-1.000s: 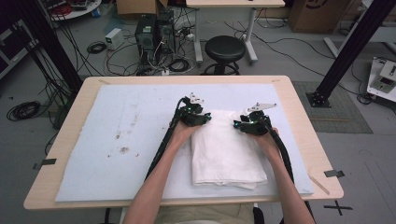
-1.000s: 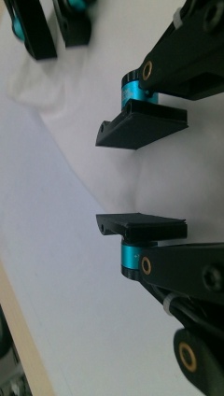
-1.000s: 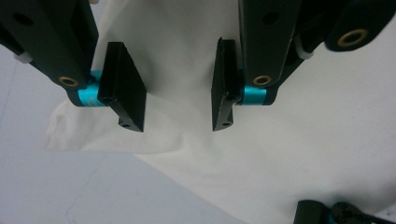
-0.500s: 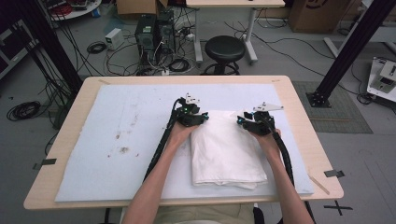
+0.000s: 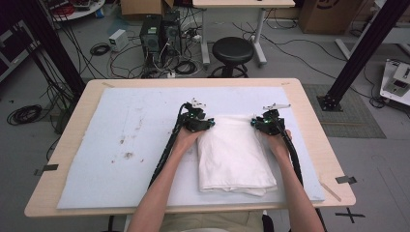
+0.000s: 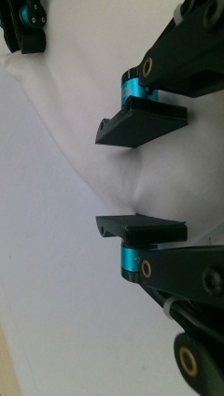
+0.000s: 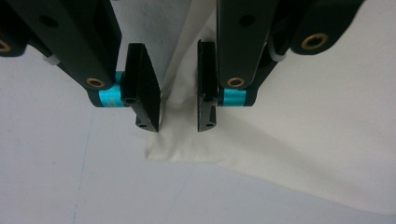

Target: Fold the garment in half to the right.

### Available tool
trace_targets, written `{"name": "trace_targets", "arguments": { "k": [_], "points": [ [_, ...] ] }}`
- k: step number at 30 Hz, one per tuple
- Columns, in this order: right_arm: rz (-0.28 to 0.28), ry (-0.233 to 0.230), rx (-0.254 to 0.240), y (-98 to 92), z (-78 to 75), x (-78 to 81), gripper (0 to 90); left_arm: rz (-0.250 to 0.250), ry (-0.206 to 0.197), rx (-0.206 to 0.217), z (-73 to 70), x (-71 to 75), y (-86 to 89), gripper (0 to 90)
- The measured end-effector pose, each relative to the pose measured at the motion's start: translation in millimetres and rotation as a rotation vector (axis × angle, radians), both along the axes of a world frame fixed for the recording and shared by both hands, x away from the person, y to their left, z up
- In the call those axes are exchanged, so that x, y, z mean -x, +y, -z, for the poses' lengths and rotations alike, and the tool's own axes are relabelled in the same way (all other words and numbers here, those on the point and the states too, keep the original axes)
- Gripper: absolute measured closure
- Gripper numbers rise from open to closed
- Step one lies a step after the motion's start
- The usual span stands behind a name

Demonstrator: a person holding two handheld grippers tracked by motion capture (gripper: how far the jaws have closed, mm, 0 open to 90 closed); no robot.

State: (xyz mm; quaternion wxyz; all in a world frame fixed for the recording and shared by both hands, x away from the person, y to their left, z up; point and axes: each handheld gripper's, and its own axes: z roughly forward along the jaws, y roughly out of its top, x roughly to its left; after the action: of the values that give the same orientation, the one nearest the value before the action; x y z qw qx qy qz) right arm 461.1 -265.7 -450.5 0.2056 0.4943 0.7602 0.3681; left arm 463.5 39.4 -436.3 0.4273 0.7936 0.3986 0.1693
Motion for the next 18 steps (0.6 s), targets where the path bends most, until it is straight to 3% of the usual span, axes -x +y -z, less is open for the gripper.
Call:
{"name": "trace_targets", "arguments": {
  "k": [4, 8, 9, 10, 12, 14, 16, 18],
  "points": [
    [0.012, -0.006, 0.011, 1.1, -6.4, 6.2, 62.6, 0.012, -0.032, 0.007, -11.9, 8.8, 2.3, 52.7],
    [-0.061, -0.071, -0.04, 2.3, -22.8, 31.5, 56.2, 0.09, -0.08, 0.062, -25.9, 29.0, 6.2, 52.1],
    [-0.083, -0.088, -0.048, 3.1, -25.3, 38.0, 56.2, 0.14, -0.081, 0.057, -27.2, 37.1, 5.9, 52.0],
    [-0.142, -0.108, -0.06, 5.4, -28.6, 50.2, 56.2, 0.169, -0.08, 0.046, -26.4, 42.3, 4.8, 52.0],
    [-0.202, -0.118, -0.05, 9.6, -29.4, 63.5, 56.2, 0.212, -0.068, 0.023, -23.7, 49.8, 3.2, 52.0],
    [-0.269, -0.101, -0.059, 13.8, -25.4, 75.5, 56.2, 0.246, -0.047, -0.014, -16.7, 55.6, 3.2, 52.0],
    [-0.312, -0.068, -0.034, 17.3, -17.3, 82.6, 57.0, 0.252, -0.01, -0.029, -6.8, 56.1, 6.2, 51.6],
    [-0.311, -0.046, 0.004, 18.2, -8.3, 85.8, 59.0, 0.248, 0.016, -0.011, 0.4, 54.5, 8.8, 51.6]
  ]
}}
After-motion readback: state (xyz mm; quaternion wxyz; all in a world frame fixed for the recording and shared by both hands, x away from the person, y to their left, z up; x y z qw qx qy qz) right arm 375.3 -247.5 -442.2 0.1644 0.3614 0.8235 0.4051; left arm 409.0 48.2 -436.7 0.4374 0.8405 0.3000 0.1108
